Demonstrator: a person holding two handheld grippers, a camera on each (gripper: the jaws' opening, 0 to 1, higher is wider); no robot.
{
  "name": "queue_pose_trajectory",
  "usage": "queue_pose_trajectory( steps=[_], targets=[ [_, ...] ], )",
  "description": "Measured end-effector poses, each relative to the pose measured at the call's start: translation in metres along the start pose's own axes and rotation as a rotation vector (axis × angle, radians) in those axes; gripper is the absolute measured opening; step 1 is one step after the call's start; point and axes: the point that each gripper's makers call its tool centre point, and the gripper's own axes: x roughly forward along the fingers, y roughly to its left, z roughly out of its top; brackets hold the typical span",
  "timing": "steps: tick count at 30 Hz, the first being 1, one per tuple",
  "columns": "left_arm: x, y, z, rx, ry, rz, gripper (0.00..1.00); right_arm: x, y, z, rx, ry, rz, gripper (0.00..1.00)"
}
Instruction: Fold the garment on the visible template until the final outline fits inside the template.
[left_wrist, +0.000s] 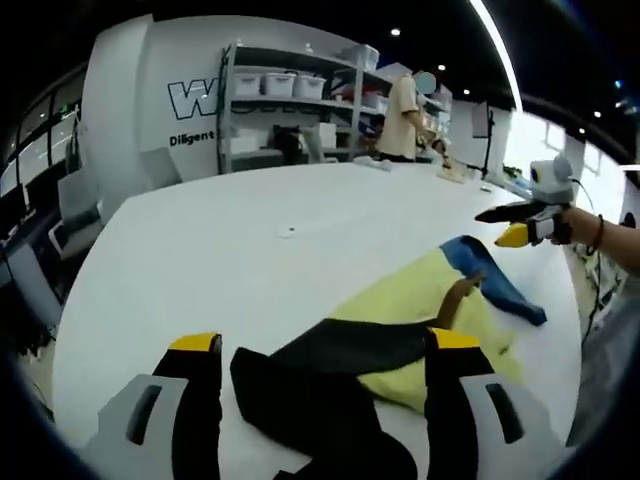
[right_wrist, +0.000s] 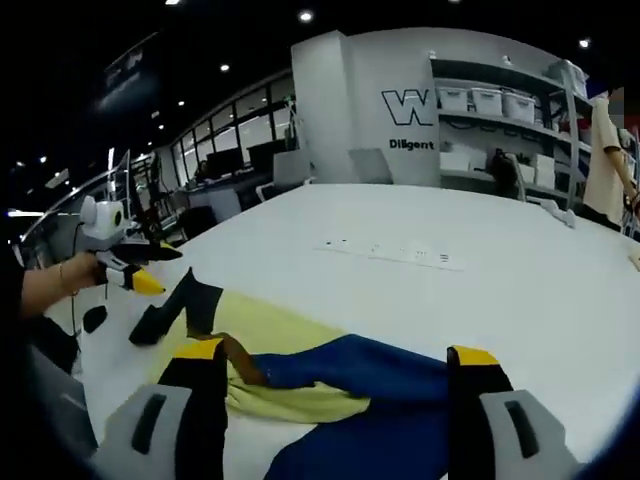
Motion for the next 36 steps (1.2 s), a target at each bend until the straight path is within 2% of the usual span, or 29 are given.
queue_pose_trajectory(
  steps=[1,4,8,10,12,16,18,21,25,27,30,34,36],
  targets=[
    [-0.001,-0.002,0.0,0.004,0.0,-0.001,0.84,0.0,0.003,-0.001,0.0,0.001,0.009,0.99],
    [0.0,-0.008,0.003,0.023,-0.008,-0.017,0.9,0.004,0.019,-0.006,-0.02,0.019,0.058,0.99],
    [0.003,-0.012,0.002,0.038,-0.005,-0.029,0.93,0.006,0.027,-0.009,-0.05,0.023,0.073,0.99],
    [0.006,-0.015,-0.004,0.07,0.017,-0.038,0.95,0.007,0.032,-0.013,-0.074,0.037,0.081,0.98],
    [0.006,-0.016,-0.007,0.092,0.026,-0.035,0.94,0.008,0.035,-0.014,-0.107,0.038,0.092,0.94],
    [0.01,-0.018,-0.009,0.138,0.031,-0.033,0.9,0.009,0.034,-0.016,-0.174,0.048,0.087,0.77],
    [0.012,-0.02,-0.01,0.171,0.03,-0.03,0.85,0.011,0.035,-0.017,-0.201,0.051,0.09,0.75],
    [0.013,-0.024,-0.009,0.19,0.027,-0.038,0.75,0.014,0.034,-0.02,-0.24,0.057,0.103,0.64],
    [0.019,-0.034,-0.01,0.218,0.02,-0.066,0.68,0.017,0.034,-0.024,-0.274,0.071,0.116,0.53],
    [0.022,-0.041,-0.014,0.23,0.038,-0.09,0.63,0.019,0.033,-0.027,-0.309,0.092,0.114,0.5],
    [0.027,-0.051,-0.018,0.244,0.047,-0.121,0.6,0.019,0.034,-0.029,-0.337,0.098,0.125,0.37],
    [0.032,-0.058,-0.024,0.259,0.07,-0.149,0.5,0.021,0.03,-0.031,-0.417,0.11,0.125,0.28],
    [0.034,-0.065,-0.035,0.255,0.129,-0.19,0.43,0.022,0.032,-0.033,-0.413,0.121,0.133,0.28]
  ],
)
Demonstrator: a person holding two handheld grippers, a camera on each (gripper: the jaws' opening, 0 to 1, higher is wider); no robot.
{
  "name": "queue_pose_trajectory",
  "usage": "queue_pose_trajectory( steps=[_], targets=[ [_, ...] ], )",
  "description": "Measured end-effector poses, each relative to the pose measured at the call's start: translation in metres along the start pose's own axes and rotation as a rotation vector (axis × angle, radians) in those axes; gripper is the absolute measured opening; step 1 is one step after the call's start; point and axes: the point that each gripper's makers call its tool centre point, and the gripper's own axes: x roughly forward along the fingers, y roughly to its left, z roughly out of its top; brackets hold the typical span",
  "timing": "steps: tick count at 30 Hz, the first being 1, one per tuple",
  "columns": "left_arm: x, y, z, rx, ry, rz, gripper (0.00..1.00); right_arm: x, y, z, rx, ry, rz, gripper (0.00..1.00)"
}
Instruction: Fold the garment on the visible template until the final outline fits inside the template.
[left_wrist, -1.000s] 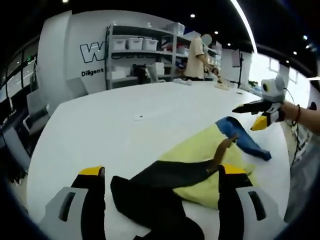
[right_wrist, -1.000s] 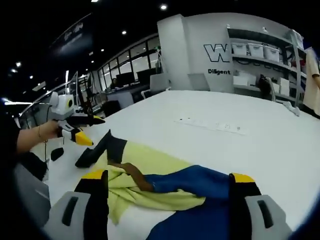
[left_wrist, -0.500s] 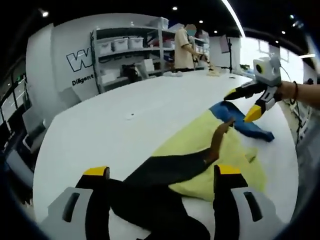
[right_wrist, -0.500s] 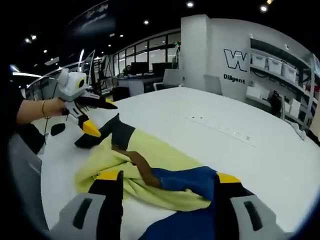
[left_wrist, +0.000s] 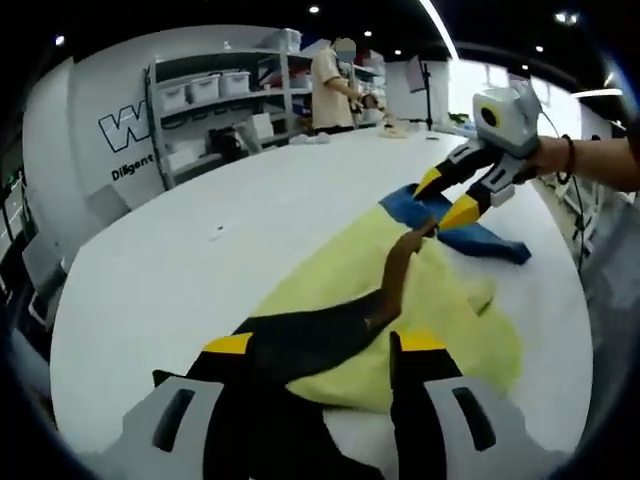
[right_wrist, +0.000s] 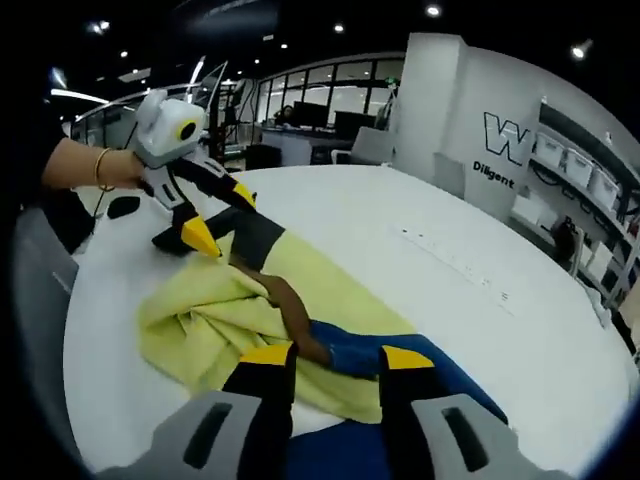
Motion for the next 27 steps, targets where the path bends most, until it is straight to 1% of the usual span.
queue_pose_trajectory(
  steps=[1,2,3,6,9,11,12,16,17,18,20,21,27],
  targets=[
    [0.001,-0.001,-0.001,-0.004,0.004,-0.005,0.4,0.0,0.0,0.0,-0.002,0.002,0.0,0.27],
    [0.004,-0.002,-0.001,0.008,-0.003,-0.006,0.37,0.001,0.0,-0.001,-0.019,0.005,0.005,0.26],
    [0.006,-0.003,-0.002,0.029,0.002,-0.005,0.34,0.001,0.001,-0.002,-0.037,0.016,0.011,0.25],
    [0.009,-0.005,-0.003,0.038,0.006,-0.011,0.3,0.002,0.002,-0.005,-0.054,0.027,0.021,0.21],
    [0.012,-0.006,-0.003,0.027,0.006,-0.017,0.26,0.003,0.002,-0.005,-0.056,0.026,0.02,0.18],
    [0.014,-0.008,-0.002,0.022,0.004,-0.029,0.21,0.003,0.003,-0.004,-0.06,0.021,0.028,0.14],
    [0.014,-0.008,-0.002,0.016,0.006,-0.033,0.17,0.003,0.004,-0.005,-0.06,0.023,0.034,0.1],
    [0.016,-0.008,0.0,0.012,0.005,-0.041,0.08,0.004,0.002,-0.004,-0.064,0.025,0.028,0.09],
    [0.019,-0.006,-0.003,0.035,0.024,-0.037,0.05,0.004,0.002,-0.004,-0.064,0.026,0.027,0.08],
    [0.019,-0.005,-0.004,0.037,0.029,-0.034,0.01,0.004,0.001,-0.005,-0.064,0.028,0.026,0.08],
    [0.02,-0.005,-0.004,0.019,0.022,-0.045,0.0,0.004,-0.001,-0.005,-0.067,0.029,0.017,0.04],
    [0.02,-0.005,-0.004,0.013,0.021,-0.046,0.0,0.004,-0.001,-0.005,-0.068,0.03,0.014,0.0],
    [0.018,-0.004,-0.002,-0.019,0.026,-0.054,0.0,0.003,-0.005,-0.004,-0.061,0.034,0.003,0.0]
  ],
)
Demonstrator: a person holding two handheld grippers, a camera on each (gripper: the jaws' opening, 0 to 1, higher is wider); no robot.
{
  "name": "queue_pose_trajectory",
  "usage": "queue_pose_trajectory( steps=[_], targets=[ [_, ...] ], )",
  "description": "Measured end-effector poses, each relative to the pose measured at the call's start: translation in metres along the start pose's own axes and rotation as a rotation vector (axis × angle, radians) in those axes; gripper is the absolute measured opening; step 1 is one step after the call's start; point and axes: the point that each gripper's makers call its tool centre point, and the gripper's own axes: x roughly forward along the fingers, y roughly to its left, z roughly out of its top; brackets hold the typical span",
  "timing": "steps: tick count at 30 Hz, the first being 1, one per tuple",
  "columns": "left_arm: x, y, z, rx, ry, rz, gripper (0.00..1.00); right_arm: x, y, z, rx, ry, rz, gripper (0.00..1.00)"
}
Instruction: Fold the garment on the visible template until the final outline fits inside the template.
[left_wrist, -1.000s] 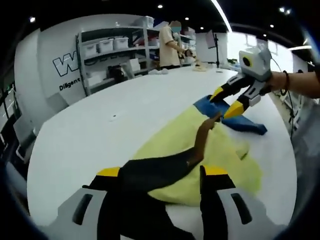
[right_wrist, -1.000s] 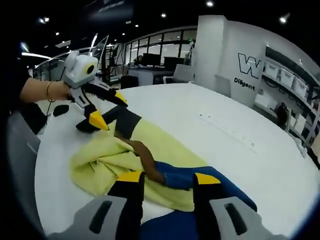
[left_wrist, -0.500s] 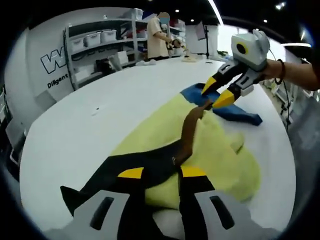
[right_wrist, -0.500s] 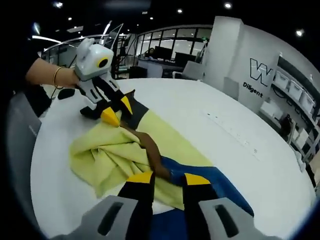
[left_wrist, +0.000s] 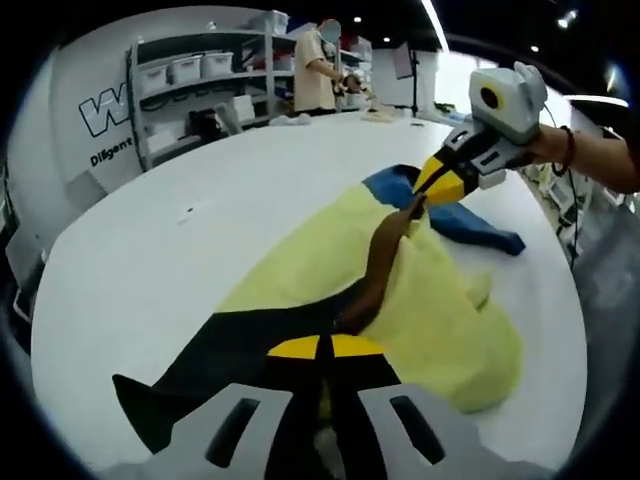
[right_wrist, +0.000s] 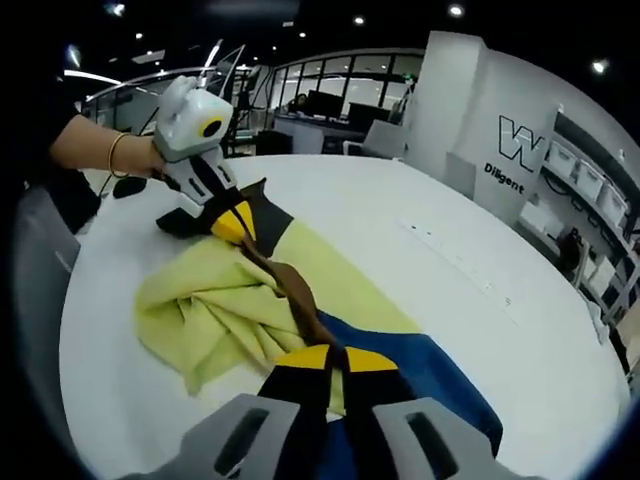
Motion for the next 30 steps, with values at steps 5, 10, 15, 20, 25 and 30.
queue_pose_trajectory(
  steps=[5,10,15,20,25,30],
  targets=[
    [-0.008,0.001,0.014,0.032,-0.013,0.007,0.0,-0.003,-0.005,0.011,0.01,-0.023,-0.018,0.0],
    [-0.014,0.009,0.031,0.044,-0.043,0.029,0.0,-0.004,-0.014,0.023,-0.001,-0.037,-0.06,0.0],
    [-0.014,0.024,0.046,0.027,-0.07,0.066,0.0,-0.002,-0.03,0.038,0.02,-0.071,-0.126,0.0],
    [-0.008,0.036,0.058,0.001,-0.097,0.084,0.0,0.004,-0.037,0.049,-0.02,-0.067,-0.154,0.0],
    [0.002,0.055,0.07,0.006,-0.087,0.14,0.0,0.016,-0.055,0.058,-0.039,-0.052,-0.205,0.0],
    [0.009,0.071,0.075,-0.015,-0.09,0.18,0.0,0.029,-0.068,0.062,-0.05,-0.031,-0.246,0.0]
  ],
)
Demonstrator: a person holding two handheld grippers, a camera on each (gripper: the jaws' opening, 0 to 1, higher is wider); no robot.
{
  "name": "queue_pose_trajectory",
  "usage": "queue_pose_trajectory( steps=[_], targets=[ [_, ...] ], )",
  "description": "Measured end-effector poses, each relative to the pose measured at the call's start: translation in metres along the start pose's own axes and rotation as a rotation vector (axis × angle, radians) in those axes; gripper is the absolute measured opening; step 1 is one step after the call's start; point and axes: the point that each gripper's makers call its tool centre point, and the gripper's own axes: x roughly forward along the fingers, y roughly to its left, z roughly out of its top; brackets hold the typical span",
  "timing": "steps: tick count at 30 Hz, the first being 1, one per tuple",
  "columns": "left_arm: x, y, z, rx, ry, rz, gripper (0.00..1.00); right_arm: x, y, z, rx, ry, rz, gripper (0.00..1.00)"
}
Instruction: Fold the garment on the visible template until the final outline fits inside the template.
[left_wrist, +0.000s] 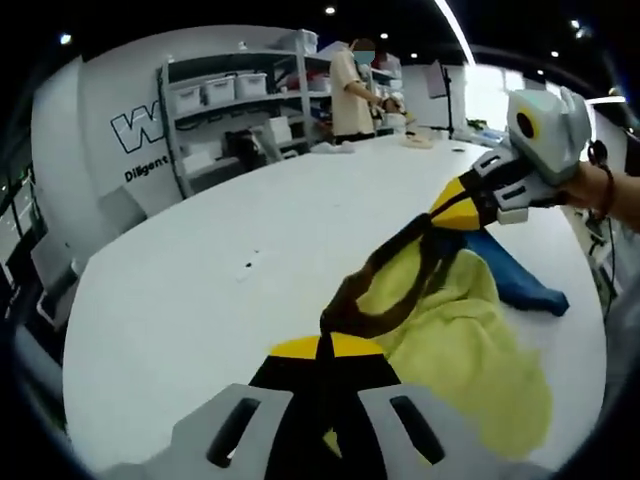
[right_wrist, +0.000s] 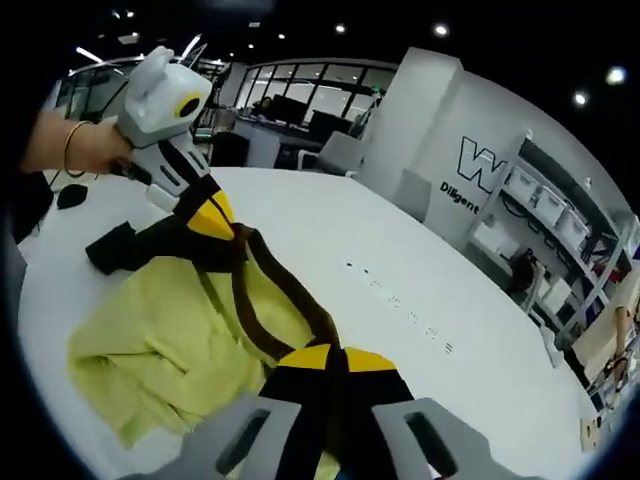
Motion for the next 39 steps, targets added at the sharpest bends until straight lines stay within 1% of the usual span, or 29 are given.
queue_pose_trajectory(
  steps=[1,3,4,7,8,9,11,12,15,19,20,23,25,27,29,31,32,33,36,39],
  targets=[
    [0.004,0.004,-0.001,-0.004,0.005,0.01,0.0,0.002,-0.002,0.002,0.01,-0.007,-0.005,0.0],
    [0.009,0.007,-0.002,-0.005,0.014,0.017,0.0,0.008,-0.004,0.002,0.031,0.003,-0.002,0.0],
    [0.012,0.011,-0.004,-0.015,0.025,0.025,0.0,0.012,-0.005,0.002,0.024,0.009,-0.007,0.0],
    [0.018,0.017,-0.004,-0.035,0.024,0.037,0.0,0.019,-0.009,0.003,0.03,0.014,-0.012,0.0],
    [0.019,0.019,-0.004,-0.05,0.021,0.043,0.0,0.021,-0.013,0.004,0.04,0.013,-0.023,0.0],
    [0.026,0.026,-0.001,-0.064,0.02,0.046,0.0,0.024,-0.014,0.003,0.046,0.019,-0.027,0.0],
    [0.029,0.029,0.001,-0.078,0.016,0.055,0.0,0.027,-0.019,0.004,0.051,0.019,-0.057,0.0],
    [0.032,0.03,0.001,-0.081,0.017,0.058,0.0,0.039,-0.028,0.003,0.041,0.028,-0.063,0.0],
    [0.038,0.035,0.0,-0.086,0.028,0.071,0.0,0.048,-0.029,0.0,0.045,0.037,-0.074,0.0],
    [0.047,0.042,-0.001,-0.13,0.016,0.086,0.0,0.06,-0.029,-0.005,0.061,0.046,-0.1,0.0],
    [0.053,0.044,-0.006,-0.148,0.025,0.09,0.0,0.068,-0.034,-0.008,0.066,0.048,-0.103,0.0],
    [0.057,0.04,-0.014,-0.155,0.036,0.113,0.0,0.08,-0.037,-0.014,0.09,0.054,-0.113,0.0],
    [0.061,0.04,-0.02,-0.16,0.047,0.12,0.0,0.086,-0.04,-0.019,0.107,0.061,-0.12,0.0],
    [0.065,0.04,-0.024,-0.158,0.054,0.127,0.0,0.086,-0.039,-0.024,0.13,0.071,-0.125,0.0],
    [0.068,0.041,-0.029,-0.154,0.066,0.129,0.0,0.088,-0.041,-0.026,0.163,0.067,-0.132,0.0],
    [0.069,0.041,-0.031,-0.155,0.069,0.129,0.0,0.091,-0.042,-0.029,0.179,0.067,-0.134,0.0],
    [0.07,0.041,-0.032,-0.153,0.069,0.129,0.0,0.098,-0.045,-0.03,0.192,0.072,-0.134,0.0],
    [0.07,0.042,-0.033,-0.153,0.069,0.13,0.0,0.1,-0.046,-0.031,0.195,0.072,-0.134,0.0],
    [0.072,0.042,-0.037,-0.158,0.078,0.131,0.0,0.101,-0.042,-0.036,0.215,0.079,-0.133,0.0],
    [0.072,0.043,-0.038,-0.143,0.082,0.134,0.0,0.104,-0.041,-0.043,0.234,0.094,-0.137,0.0]
  ],
)
